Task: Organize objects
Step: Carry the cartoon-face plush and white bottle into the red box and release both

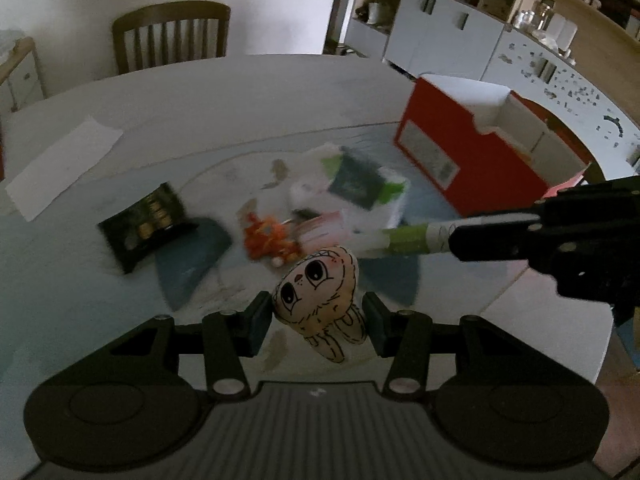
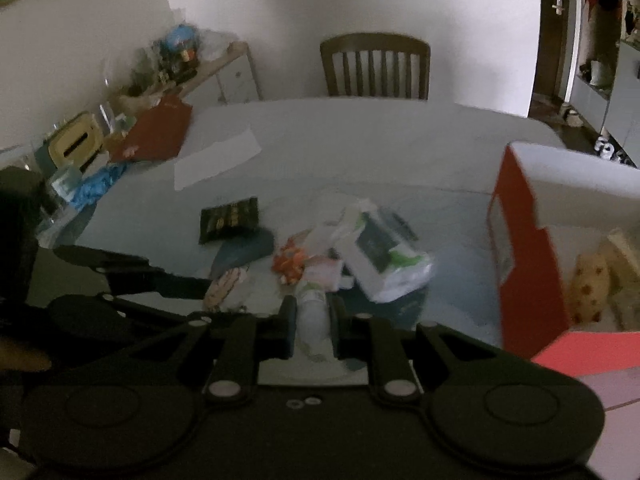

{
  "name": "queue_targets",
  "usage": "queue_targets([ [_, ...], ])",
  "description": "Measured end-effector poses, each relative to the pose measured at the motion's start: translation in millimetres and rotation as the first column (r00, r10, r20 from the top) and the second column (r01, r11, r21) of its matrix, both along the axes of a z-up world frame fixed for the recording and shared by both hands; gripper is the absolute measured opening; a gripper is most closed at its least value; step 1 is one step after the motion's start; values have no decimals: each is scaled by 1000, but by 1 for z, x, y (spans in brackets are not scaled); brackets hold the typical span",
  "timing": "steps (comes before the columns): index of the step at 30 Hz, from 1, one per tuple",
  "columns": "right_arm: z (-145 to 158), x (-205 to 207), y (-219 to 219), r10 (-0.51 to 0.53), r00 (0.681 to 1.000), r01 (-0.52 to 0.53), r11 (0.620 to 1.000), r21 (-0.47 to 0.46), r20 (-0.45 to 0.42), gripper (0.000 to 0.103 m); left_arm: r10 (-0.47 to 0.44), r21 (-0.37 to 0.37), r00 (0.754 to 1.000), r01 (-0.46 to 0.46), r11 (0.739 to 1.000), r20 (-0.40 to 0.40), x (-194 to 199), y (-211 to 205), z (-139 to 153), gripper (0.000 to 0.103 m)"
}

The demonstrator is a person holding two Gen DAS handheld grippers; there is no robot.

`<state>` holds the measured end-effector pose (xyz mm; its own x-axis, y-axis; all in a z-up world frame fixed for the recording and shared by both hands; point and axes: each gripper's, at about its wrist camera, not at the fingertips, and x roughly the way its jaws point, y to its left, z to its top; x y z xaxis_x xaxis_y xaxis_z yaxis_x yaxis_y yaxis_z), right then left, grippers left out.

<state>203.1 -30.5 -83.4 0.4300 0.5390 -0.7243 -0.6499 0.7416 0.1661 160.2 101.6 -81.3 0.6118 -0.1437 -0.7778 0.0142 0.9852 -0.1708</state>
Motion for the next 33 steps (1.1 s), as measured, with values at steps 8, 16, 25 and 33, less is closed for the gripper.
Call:
queue_targets([
  [8, 31, 22, -44, -46, 997, 42, 998, 57, 69, 16, -44, -14, 999, 44, 999, 29, 22, -39, 24, 48],
  [16, 50, 52, -94, -133, 982, 119, 988, 100, 137, 16, -97, 5, 993, 97, 995, 73, 54, -81, 46, 48],
  [25, 45, 81, -151, -241, 958, 225, 968, 112, 154, 16, -179, 42, 978, 176, 984, 108, 101, -136, 63, 49],
  [33, 26, 94, -195, -315, 940, 303, 947, 106, 129, 16, -251, 83, 964, 244, 966, 85, 148, -188, 61, 49],
])
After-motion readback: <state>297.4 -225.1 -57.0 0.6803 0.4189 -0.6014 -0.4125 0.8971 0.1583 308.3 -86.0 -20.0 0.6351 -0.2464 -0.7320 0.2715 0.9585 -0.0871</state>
